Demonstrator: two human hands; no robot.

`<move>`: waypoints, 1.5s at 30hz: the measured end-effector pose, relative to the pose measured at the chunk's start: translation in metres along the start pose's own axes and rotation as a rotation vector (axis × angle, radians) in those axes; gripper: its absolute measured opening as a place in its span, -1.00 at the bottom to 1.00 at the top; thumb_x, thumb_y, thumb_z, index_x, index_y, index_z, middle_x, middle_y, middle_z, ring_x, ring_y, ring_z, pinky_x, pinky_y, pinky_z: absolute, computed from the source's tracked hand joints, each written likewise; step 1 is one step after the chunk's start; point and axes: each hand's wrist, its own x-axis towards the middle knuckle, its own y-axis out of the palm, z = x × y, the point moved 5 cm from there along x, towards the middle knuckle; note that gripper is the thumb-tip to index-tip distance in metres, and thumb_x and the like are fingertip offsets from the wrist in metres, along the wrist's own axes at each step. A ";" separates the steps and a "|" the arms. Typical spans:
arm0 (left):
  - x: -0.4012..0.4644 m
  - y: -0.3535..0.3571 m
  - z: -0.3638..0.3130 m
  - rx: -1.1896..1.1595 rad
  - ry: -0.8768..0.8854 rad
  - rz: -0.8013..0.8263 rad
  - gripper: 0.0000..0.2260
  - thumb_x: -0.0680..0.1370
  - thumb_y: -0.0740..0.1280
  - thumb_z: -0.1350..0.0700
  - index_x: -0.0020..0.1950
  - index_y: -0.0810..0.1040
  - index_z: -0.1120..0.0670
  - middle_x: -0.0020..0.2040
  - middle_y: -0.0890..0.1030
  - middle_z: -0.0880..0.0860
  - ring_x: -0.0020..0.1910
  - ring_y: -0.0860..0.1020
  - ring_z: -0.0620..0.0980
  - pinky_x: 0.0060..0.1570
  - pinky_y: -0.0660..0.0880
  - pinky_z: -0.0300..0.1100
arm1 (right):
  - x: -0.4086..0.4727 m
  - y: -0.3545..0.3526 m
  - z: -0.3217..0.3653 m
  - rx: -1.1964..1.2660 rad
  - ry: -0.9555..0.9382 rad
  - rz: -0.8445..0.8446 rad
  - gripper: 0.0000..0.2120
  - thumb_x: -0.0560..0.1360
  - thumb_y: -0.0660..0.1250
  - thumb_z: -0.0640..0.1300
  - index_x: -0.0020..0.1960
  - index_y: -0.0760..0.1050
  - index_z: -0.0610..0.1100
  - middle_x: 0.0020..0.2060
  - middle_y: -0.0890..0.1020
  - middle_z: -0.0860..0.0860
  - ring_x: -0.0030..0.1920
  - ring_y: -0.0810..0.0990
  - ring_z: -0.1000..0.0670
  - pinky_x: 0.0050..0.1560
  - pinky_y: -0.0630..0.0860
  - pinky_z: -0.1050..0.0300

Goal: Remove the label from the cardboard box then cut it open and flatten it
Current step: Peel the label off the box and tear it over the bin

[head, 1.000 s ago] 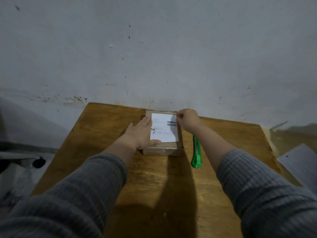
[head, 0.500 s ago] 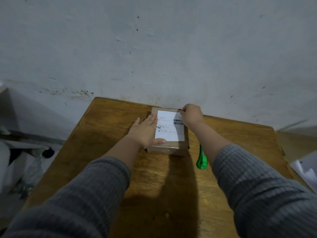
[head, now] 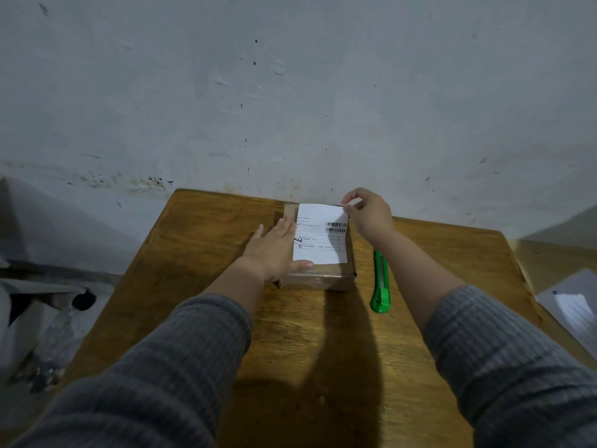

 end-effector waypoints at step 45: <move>-0.073 -0.027 -0.076 -0.662 0.263 -0.416 -0.94 0.48 0.41 0.06 -0.13 0.68 -0.01 -0.13 0.65 -0.11 -0.10 0.55 -0.08 -0.08 0.51 -0.08 | -0.172 -0.054 -0.010 -0.171 -0.099 -0.177 -0.76 0.44 0.40 -0.10 0.11 0.61 -0.01 -0.02 0.64 0.03 0.07 0.53 -0.07 0.11 0.46 -0.08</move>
